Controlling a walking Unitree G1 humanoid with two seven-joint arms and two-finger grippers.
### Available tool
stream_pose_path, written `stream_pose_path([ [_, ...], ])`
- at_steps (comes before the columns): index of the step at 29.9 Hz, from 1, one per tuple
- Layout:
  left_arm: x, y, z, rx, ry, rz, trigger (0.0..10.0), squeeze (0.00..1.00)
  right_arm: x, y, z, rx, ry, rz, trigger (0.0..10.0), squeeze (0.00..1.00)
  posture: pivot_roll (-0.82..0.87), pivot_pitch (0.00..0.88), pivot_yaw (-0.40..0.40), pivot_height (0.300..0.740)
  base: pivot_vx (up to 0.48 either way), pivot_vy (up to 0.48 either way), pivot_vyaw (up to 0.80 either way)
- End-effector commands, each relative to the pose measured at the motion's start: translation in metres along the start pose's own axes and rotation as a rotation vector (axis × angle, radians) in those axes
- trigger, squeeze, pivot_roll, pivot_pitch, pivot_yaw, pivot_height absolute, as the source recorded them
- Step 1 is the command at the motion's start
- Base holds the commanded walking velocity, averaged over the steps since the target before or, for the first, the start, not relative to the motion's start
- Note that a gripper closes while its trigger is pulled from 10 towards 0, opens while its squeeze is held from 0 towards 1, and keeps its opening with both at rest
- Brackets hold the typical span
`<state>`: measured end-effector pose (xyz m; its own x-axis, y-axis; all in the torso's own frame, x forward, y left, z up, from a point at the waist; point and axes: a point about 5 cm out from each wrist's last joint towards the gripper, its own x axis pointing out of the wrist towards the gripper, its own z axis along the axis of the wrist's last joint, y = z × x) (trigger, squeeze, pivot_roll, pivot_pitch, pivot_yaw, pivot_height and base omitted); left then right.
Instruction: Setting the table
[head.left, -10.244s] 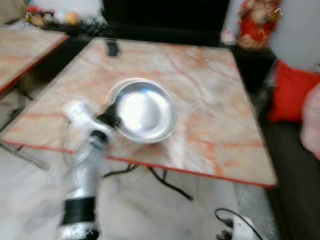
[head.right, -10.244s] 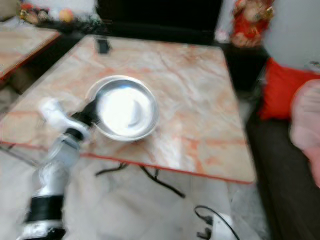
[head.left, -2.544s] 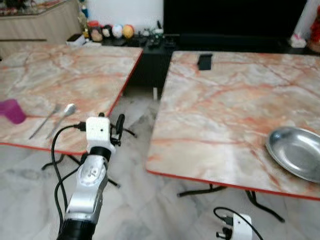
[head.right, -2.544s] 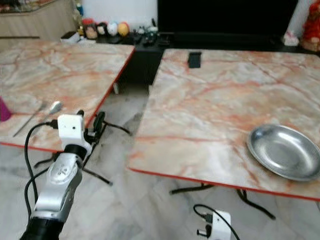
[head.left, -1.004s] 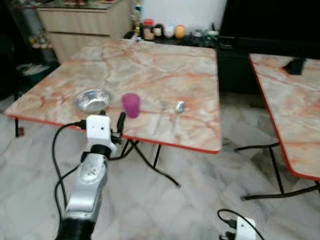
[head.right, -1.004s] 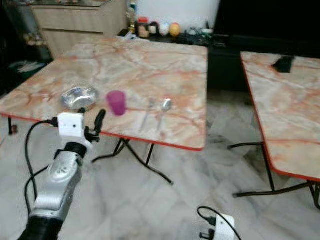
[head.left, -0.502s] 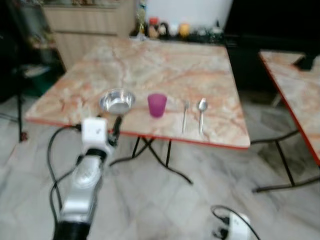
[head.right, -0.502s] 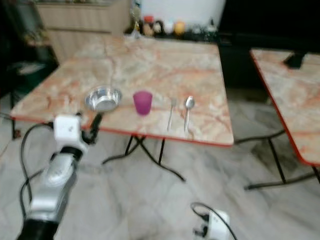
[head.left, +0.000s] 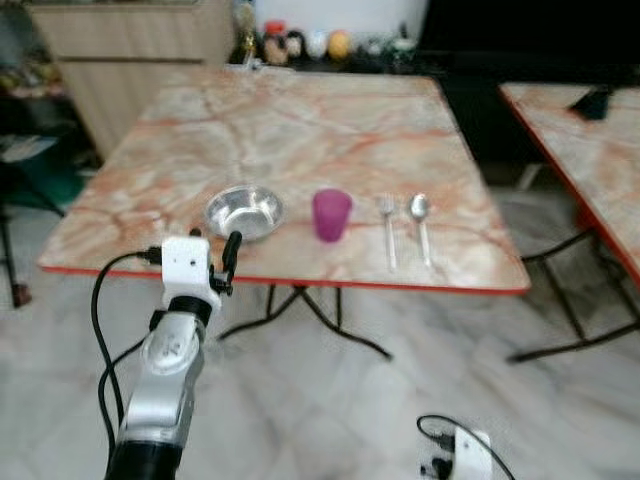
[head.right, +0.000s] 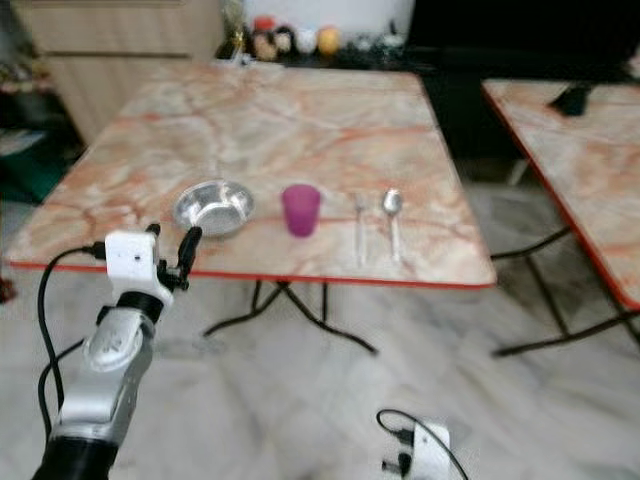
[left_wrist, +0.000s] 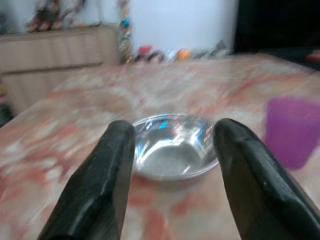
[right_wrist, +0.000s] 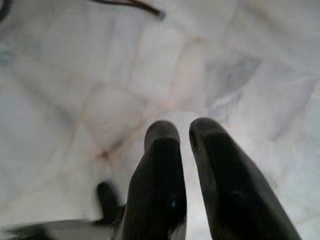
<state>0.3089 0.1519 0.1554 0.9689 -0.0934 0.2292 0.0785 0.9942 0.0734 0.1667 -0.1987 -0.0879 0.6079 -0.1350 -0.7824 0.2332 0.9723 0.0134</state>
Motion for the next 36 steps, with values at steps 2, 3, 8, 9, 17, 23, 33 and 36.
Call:
stream_pose_path([
  [2,-0.0021,0.0049,-0.0030,0.010,0.013,0.012,10.0,0.00,-0.0013,0.0003,-0.0060,0.006,0.023,-0.004,10.0,0.00,0.06,0.000,-0.016,0.740,0.000,0.371,0.00],
  [3,-0.0021,0.0050,-0.0030,0.010,0.012,0.013,10.0,0.00,-0.0013,0.0003,-0.0061,0.007,0.023,-0.004,10.0,0.00,0.06,0.000,-0.016,0.740,0.000,0.371,0.00],
  [8,-0.0015,0.0051,-0.0030,0.010,0.013,0.018,10.0,0.00,-0.0011,0.0004,-0.0059,0.008,0.025,-0.004,10.0,0.00,0.06,0.000,-0.019,0.740,0.000,0.371,0.00],
  [9,-0.0015,0.0051,-0.0029,0.010,0.013,0.019,10.0,0.00,-0.0011,0.0005,-0.0058,0.007,0.025,-0.003,10.0,0.00,0.06,0.000,-0.019,0.740,0.000,0.371,0.00],
  [17,-0.0017,0.0061,-0.0034,0.008,0.017,0.018,10.0,0.00,-0.0007,0.0026,-0.0049,0.003,0.023,0.001,10.0,0.00,0.06,0.000,-0.021,0.740,0.000,0.313,0.00],
  [23,-0.0018,0.0033,-0.0045,-0.008,0.024,-0.002,10.0,0.00,-0.0003,0.0079,-0.0041,0.002,0.019,0.007,10.0,0.00,0.06,0.000,-0.020,0.740,0.000,0.000,0.00],
  [33,-0.0018,0.0001,-0.0050,-0.008,0.032,-0.021,10.0,0.00,-0.0003,0.0071,-0.0037,0.002,0.016,0.010,10.0,0.00,0.06,0.000,-0.018,0.740,0.000,0.000,0.00],
  [36,-0.0019,0.0001,-0.0050,-0.005,0.032,-0.028,10.0,0.00,-0.0006,0.0033,-0.0040,0.006,0.016,0.005,10.0,0.00,0.05,0.000,-0.015,0.740,0.000,0.000,0.00],
])
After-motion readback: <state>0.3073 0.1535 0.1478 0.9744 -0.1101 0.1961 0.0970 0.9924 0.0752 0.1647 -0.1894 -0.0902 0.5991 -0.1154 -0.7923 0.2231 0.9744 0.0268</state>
